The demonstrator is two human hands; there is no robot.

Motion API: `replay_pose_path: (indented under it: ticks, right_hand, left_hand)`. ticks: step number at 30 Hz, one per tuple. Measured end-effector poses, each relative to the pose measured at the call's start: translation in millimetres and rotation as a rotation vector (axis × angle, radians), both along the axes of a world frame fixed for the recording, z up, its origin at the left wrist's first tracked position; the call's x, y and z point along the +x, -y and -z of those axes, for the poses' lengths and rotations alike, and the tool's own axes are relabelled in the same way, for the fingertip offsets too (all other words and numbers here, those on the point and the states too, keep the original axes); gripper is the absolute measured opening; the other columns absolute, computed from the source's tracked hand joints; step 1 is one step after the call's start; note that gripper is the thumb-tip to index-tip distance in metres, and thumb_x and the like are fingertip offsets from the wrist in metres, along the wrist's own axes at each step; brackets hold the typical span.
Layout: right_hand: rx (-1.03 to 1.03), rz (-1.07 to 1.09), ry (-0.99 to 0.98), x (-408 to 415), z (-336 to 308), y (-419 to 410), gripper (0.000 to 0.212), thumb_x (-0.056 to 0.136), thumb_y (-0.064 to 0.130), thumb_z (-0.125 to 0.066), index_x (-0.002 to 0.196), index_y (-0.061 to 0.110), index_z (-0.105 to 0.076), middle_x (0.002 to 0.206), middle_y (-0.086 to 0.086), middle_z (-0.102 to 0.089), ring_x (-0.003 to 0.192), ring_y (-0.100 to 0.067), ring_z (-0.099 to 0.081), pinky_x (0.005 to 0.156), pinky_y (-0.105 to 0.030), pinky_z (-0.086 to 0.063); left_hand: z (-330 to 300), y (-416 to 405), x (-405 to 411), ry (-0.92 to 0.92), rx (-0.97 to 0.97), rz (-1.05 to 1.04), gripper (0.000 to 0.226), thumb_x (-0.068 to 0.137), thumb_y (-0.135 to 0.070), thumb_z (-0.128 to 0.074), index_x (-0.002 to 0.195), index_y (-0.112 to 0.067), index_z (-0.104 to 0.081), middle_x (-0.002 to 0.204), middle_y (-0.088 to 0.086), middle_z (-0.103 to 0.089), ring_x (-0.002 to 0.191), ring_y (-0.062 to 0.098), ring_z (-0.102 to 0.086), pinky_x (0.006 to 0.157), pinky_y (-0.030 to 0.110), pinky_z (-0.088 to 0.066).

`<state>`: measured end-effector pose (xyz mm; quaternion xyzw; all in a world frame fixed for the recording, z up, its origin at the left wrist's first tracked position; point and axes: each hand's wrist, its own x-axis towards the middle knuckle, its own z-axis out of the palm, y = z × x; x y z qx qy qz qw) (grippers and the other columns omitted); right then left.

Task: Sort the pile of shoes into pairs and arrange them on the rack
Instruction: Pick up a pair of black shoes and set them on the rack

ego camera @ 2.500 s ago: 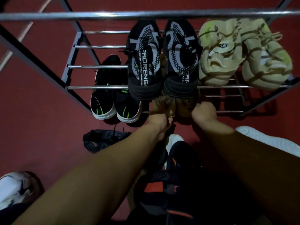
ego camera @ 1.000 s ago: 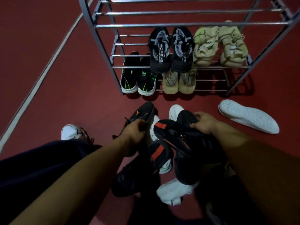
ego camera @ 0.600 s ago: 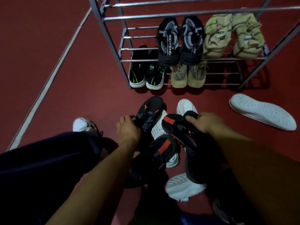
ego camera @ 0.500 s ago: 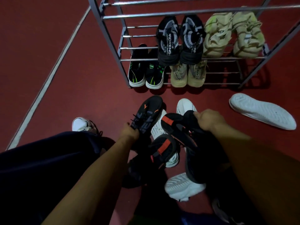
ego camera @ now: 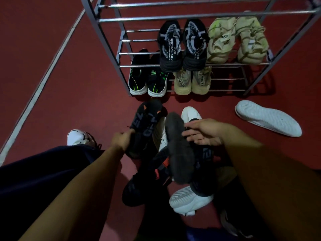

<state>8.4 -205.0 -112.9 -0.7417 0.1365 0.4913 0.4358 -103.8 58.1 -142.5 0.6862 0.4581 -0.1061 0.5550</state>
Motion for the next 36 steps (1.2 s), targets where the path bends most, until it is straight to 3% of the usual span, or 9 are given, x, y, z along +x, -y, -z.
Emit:
replay_pose_path:
  ticks: [6,9,13,16,19,23,28,32,36]
  right_hand:
    - [-0.639,-0.327,0.348,-0.5,22.2,26.9,0.046,0.086,0.042,-0.061,0.112,0.005,-0.065,0.111,-0.016,-0.068,0.089,-0.032,-0.065,0.072,-0.031,-0.050]
    - [-0.325,-0.181,-0.027,-12.7,33.5,44.9,0.055,0.079,0.052,-0.067,0.106,0.004,-0.066,0.083,-0.011,-0.070,0.068,-0.024,-0.062,0.061,-0.026,-0.048]
    - [-0.286,-0.307,-0.094,-14.1,29.1,50.8,0.024,0.079,0.030,-0.077,0.082,0.010,-0.065,0.057,-0.003,-0.068,0.053,-0.018,-0.061,0.050,-0.023,-0.048]
    - [-0.274,-0.201,-0.074,-18.1,32.8,52.8,0.025,0.077,0.022,-0.076,0.092,0.005,-0.066,0.071,-0.012,-0.066,0.069,-0.029,-0.062,0.064,-0.033,-0.051]
    - [-0.201,0.169,0.066,-14.4,18.1,47.9,0.012,0.079,0.017,-0.061,0.085,0.007,-0.063,0.062,-0.011,-0.060,0.051,-0.024,-0.054,0.047,-0.024,-0.045]
    - [-0.013,0.586,0.150,14.3,3.8,54.4,0.055,0.058,0.025,-0.057,0.106,0.000,-0.064,0.091,-0.020,-0.069,0.070,-0.034,-0.065,0.067,-0.046,-0.059]
    - [0.100,0.559,0.022,-9.5,-4.9,29.2,0.017,0.086,0.016,-0.051,0.096,0.012,-0.063,0.079,-0.007,-0.070,0.063,-0.021,-0.068,0.056,-0.030,-0.057]
    - [0.063,0.573,0.079,-21.1,14.0,30.5,0.043,0.088,0.028,-0.064,0.125,0.006,-0.057,0.113,-0.012,-0.069,0.102,-0.030,-0.067,0.093,-0.047,-0.054]
    - [0.081,0.387,-0.150,-20.0,9.2,39.0,0.037,0.090,0.040,-0.061,0.113,0.012,-0.063,0.108,-0.011,-0.067,0.095,-0.031,-0.066,0.084,-0.049,-0.054]
  left_hand:
    - [-17.4,-4.4,-0.6,0.097,-0.067,-0.130,0.029,0.088,-0.028,-0.057,0.070,-0.006,-0.057,0.074,0.016,-0.057,0.067,0.024,-0.051,0.057,0.032,-0.035]
    - [-8.9,-0.8,-3.5,0.069,-0.070,-0.086,0.025,0.080,-0.031,-0.062,0.076,-0.007,-0.058,0.080,0.018,-0.054,0.075,0.025,-0.046,0.062,0.037,-0.034]
    - [-5.3,14.4,-2.2,0.038,-0.080,-0.015,0.020,0.078,-0.026,-0.062,0.070,-0.009,-0.054,0.064,0.012,-0.046,0.062,0.020,-0.039,0.059,0.034,-0.029]
    - [-9.4,25.9,5.2,0.049,-0.079,0.011,0.029,0.079,-0.023,-0.061,0.054,-0.015,-0.050,0.049,0.005,-0.043,0.055,0.019,-0.036,0.052,0.029,-0.025]
    - [-18.8,35.7,14.8,0.071,-0.093,0.036,0.029,0.080,-0.021,-0.059,0.053,-0.017,-0.051,0.042,0.000,-0.046,0.051,0.019,-0.038,0.049,0.026,-0.025]
    - [-28.8,48.2,25.7,0.119,-0.151,0.036,0.022,0.076,-0.028,-0.060,0.062,-0.011,-0.061,0.059,0.009,-0.061,0.060,0.024,-0.052,0.056,0.030,-0.036]
    - [-24.7,77.2,28.1,0.034,-0.249,0.121,0.034,0.086,-0.045,-0.057,0.069,-0.015,-0.058,0.056,0.002,-0.060,0.041,0.015,-0.048,0.043,0.016,-0.035]
    - [-24.2,91.3,23.6,-0.006,-0.248,0.188,0.029,0.094,-0.034,-0.054,0.075,-0.012,-0.058,0.064,0.004,-0.062,0.037,0.013,-0.053,0.034,0.013,-0.034]
    - [-27.1,86.9,28.2,-0.084,-0.309,0.323,0.021,0.093,-0.034,-0.055,0.093,-0.013,-0.058,0.088,0.011,-0.056,0.053,0.014,-0.047,0.043,0.016,-0.039]
